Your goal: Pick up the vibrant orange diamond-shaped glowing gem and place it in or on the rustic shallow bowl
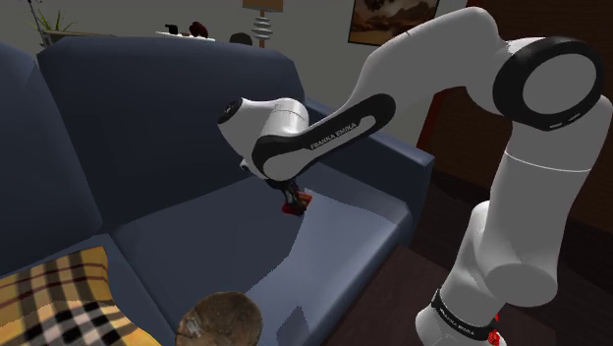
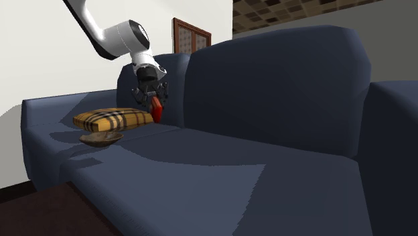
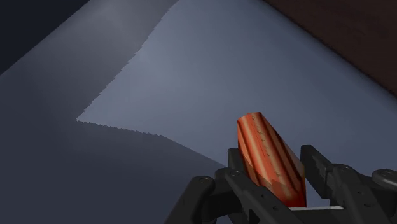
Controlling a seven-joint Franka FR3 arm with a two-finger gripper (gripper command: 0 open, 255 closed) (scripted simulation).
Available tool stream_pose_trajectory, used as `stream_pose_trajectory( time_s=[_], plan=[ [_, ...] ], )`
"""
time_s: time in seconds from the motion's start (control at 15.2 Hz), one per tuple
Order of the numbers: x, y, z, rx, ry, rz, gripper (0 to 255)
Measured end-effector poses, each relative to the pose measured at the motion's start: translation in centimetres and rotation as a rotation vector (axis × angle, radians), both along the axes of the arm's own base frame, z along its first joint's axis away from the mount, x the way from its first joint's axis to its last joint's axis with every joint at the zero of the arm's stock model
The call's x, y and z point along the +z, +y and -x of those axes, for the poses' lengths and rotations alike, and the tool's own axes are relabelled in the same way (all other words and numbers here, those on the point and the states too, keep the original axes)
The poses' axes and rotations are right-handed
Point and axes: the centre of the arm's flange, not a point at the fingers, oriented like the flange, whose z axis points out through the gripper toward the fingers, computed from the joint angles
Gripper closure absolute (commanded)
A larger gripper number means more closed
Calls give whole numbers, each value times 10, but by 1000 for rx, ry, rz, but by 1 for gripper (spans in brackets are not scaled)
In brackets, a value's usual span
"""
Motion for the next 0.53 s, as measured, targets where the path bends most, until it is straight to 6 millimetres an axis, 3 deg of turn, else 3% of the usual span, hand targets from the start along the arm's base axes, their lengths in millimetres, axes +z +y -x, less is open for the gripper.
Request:
stream_pose_trajectory(
  time_s=[0.53],
  plan=[
    [2, 102, 23, 0, 0, 0, 255]
  ],
)
